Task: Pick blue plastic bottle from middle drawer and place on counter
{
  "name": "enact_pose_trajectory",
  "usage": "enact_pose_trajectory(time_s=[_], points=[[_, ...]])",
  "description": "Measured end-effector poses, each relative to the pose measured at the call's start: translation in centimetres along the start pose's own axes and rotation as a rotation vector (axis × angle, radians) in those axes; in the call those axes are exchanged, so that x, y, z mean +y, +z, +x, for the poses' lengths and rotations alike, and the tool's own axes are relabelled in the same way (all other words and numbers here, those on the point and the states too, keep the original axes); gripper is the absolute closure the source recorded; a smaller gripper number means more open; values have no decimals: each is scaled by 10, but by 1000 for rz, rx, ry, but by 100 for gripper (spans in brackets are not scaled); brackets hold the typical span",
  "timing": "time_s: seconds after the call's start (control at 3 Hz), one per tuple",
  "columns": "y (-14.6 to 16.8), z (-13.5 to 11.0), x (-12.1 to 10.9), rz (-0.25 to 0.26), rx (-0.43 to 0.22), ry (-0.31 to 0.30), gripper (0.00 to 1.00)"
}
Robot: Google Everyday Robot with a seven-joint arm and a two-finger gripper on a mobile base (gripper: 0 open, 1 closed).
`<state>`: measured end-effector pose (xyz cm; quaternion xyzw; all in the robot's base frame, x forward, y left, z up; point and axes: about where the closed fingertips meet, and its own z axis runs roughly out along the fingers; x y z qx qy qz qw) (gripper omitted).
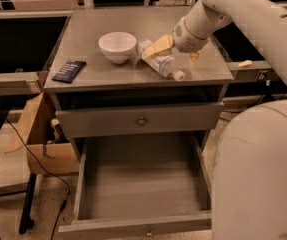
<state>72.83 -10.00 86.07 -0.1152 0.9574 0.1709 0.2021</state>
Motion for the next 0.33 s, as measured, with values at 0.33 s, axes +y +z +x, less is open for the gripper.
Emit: enact_pose_trajectory(time_s=[0.33], points=[[0,0,0,0,0,0,0]])
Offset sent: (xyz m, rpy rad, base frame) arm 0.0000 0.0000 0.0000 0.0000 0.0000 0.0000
